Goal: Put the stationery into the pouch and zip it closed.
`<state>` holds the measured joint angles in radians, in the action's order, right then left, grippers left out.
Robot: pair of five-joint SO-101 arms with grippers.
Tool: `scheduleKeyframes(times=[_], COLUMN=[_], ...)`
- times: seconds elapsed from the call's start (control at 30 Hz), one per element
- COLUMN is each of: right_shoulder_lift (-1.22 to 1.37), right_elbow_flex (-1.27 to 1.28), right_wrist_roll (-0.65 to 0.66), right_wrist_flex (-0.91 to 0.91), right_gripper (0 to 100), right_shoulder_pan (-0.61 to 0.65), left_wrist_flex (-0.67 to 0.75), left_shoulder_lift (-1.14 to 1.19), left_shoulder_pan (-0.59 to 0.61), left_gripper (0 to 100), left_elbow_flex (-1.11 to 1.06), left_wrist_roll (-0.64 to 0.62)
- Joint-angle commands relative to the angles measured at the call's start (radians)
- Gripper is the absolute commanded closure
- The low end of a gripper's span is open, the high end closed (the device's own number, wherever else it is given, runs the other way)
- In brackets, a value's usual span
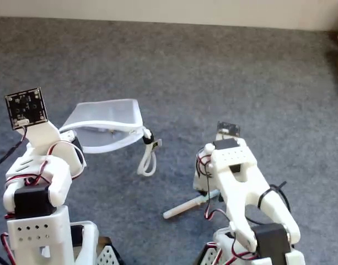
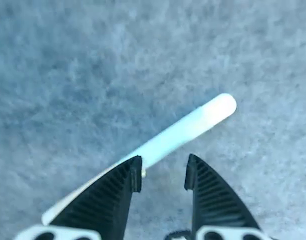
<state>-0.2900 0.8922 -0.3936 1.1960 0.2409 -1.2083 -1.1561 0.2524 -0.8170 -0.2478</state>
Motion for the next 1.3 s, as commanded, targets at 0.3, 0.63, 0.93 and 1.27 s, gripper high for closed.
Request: scheduleKeyframes(times=[0.3, 0.63, 0.93, 1.27], right_shoulder_lift=[0.122, 0.120, 0.120, 0.119], right_elbow_flex=[-0.047, -0.101, -0.374, -0.572], right_wrist_roll=[-0.023, -0.014, 0.083, 0.083], right_wrist_flex=[-0.143, -0.088, 0.234, 0.387], right_gripper=[86.1, 98.9, 99.3, 99.3], right_shoulder_pan=[-0.067, -0.094, -0.094, -0.088], left_wrist_flex=[-0.002, -0.002, 0.003, 0.003], left_shoulder_lift=[0.005, 0.005, 0.005, 0.005], left_shoulder_pan=[0.015, 0.015, 0.015, 0.015], left_gripper=[99, 99, 99, 99], left_elbow_flex=[0.007, 0.007, -0.007, -0.008], left_wrist_roll=[-0.006, -0.006, -0.006, -0.006])
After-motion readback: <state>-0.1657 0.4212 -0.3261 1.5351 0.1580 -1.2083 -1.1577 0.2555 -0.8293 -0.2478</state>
